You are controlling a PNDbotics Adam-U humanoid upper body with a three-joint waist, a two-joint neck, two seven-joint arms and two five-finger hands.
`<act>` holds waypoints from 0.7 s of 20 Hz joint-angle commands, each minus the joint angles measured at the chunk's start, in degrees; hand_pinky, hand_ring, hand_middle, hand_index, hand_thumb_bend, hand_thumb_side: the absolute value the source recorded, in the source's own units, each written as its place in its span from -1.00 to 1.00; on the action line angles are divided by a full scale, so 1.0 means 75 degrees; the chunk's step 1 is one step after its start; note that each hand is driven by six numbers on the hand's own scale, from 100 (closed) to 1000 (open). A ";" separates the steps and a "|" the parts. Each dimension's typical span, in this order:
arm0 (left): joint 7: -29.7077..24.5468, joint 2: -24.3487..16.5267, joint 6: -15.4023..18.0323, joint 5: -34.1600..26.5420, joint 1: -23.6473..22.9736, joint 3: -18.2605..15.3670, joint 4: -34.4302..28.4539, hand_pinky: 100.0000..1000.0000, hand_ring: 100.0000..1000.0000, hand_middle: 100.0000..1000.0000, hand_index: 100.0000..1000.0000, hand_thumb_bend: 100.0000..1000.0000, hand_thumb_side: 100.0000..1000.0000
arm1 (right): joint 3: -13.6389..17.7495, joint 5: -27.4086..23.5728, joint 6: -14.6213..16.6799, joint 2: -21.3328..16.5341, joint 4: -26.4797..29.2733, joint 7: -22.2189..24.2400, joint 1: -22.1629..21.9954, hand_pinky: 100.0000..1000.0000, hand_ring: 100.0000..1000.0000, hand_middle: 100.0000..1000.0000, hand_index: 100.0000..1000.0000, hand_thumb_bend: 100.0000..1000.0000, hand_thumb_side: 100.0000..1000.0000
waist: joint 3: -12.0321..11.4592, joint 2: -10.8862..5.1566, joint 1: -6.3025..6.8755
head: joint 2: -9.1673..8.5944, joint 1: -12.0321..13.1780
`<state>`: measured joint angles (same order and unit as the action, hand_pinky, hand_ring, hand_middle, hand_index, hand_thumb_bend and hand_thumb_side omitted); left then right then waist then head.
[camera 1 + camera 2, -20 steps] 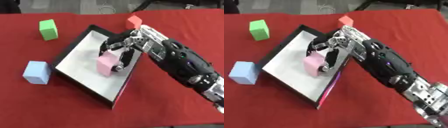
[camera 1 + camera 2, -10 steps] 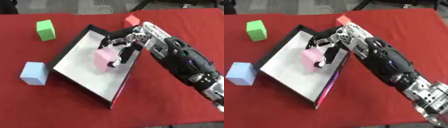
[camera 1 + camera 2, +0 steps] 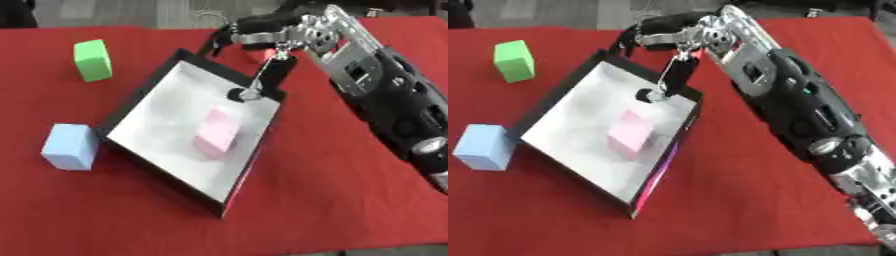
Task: Pick up objects on the table and place them in the box.
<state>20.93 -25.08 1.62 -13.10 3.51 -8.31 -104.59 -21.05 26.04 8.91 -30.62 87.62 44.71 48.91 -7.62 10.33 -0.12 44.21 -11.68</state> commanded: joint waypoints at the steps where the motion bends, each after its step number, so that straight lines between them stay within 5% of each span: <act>1: -0.0014 -0.0094 0.0001 -0.0022 0.0031 -0.0038 -0.0096 0.80 0.21 0.39 0.60 -0.91 0.52 | 0.0005 -0.0025 -0.0013 -0.0195 0.0168 0.0181 0.0143 0.85 0.72 0.72 0.84 -0.43 -0.83 | -0.0010 0.0008 0.0086 | -0.0012 0.0006; 7: -0.0046 -0.0049 -0.0005 -0.0029 0.0042 -0.0018 -0.0093 0.80 0.21 0.39 0.60 -0.91 0.53 | -0.0463 0.0507 0.0256 0.0244 -0.0523 0.0491 0.0110 0.85 0.72 0.71 0.83 -0.45 -0.77 | -0.0070 0.0022 0.0097 | -0.0012 -0.0072; 14: -0.0044 -0.0031 -0.0009 -0.0027 0.0004 -0.0035 -0.0086 0.80 0.21 0.40 0.60 -0.92 0.54 | 0.0052 0.0501 0.0042 -0.0123 -0.0301 -0.0320 0.0236 0.84 0.71 0.70 0.82 -0.52 -0.96 | -0.0068 0.0056 0.0092 | -0.0012 -0.0022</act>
<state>20.73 -24.53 1.49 -13.25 3.43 -8.28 -104.58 -22.21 30.20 9.57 -29.44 83.90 43.47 49.30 -8.16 10.66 -0.12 44.21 -11.93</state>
